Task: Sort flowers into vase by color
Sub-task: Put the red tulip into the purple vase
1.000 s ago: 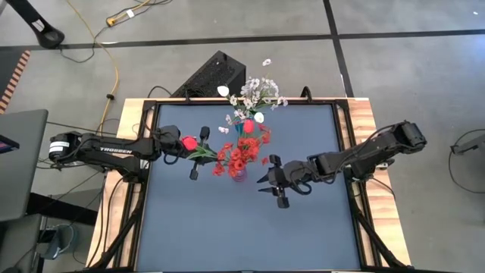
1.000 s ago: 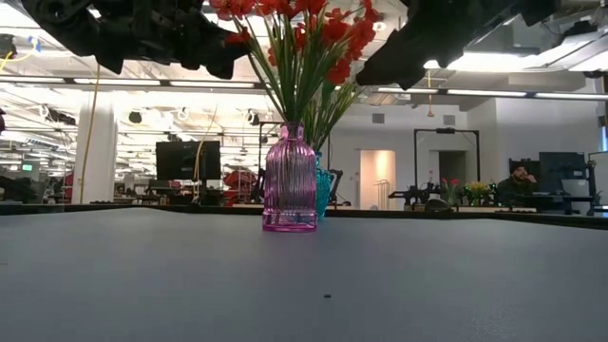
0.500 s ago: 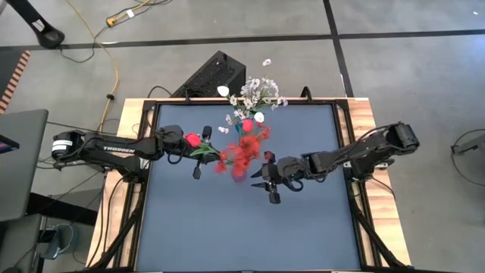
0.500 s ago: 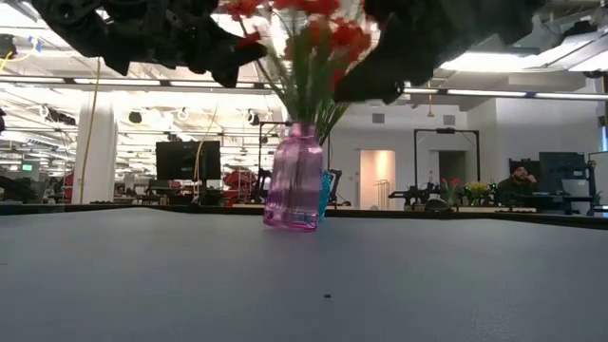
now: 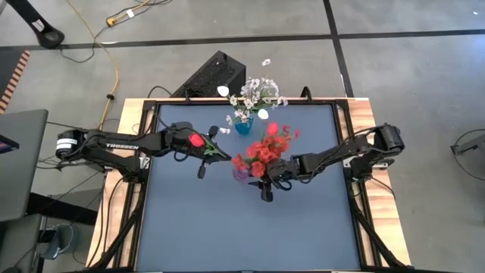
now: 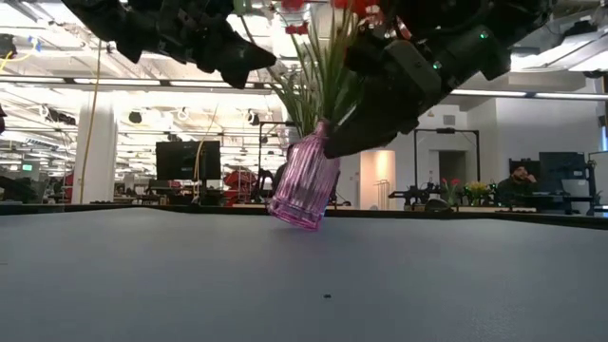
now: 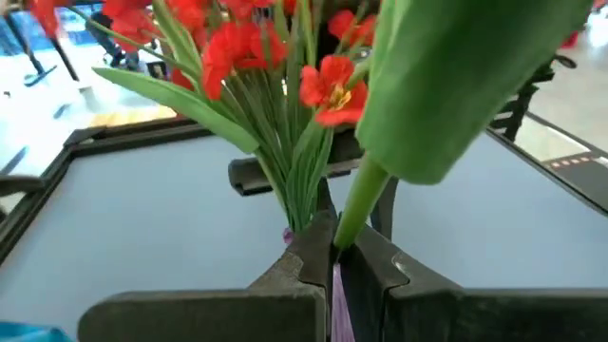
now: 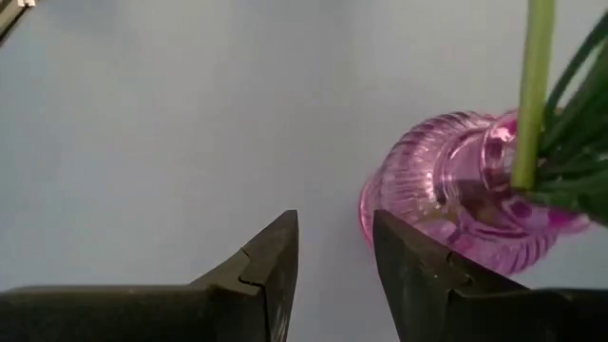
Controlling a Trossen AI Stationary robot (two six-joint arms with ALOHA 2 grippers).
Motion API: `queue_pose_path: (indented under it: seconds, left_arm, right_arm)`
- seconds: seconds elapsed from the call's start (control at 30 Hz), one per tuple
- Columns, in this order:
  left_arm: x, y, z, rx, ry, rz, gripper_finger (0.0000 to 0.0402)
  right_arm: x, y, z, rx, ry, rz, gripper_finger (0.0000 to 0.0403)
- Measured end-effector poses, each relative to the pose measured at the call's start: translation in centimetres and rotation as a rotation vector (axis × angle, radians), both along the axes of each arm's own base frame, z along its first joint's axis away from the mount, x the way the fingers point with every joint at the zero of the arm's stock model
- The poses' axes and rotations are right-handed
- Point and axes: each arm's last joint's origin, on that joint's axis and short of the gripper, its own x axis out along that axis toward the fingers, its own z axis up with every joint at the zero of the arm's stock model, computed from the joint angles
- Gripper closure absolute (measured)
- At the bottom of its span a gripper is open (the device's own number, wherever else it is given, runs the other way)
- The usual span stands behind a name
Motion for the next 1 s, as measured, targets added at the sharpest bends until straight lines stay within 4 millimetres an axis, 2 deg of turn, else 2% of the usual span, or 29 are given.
queue_pose_path:
  seconds: [0.4, 0.6, 0.83, 1.0]
  left_arm:
    - [-2.0, -0.1, 1.5, 0.034, 0.009, 0.084, 0.0401]
    - [-2.0, -0.1, 1.3, 0.031, 0.033, 0.086, 0.0401]
    - [-2.0, -0.1, 1.2, 0.031, 0.034, 0.086, 0.0401]
    - [-2.0, -0.1, 1.2, 0.029, 0.034, 0.078, 0.0401]
  right_arm:
    - [-0.1, -0.1, 0.3, -0.009, 0.0, 0.004, 0.0239]
    - [0.0, -0.1, 0.7, -0.01, -0.037, -0.006, 0.0239]
    - [0.3, -0.7, 1.1, -0.041, -0.099, -0.149, 0.0239]
    - [0.6, -1.0, 1.0, -0.037, -0.126, -0.171, 0.0239]
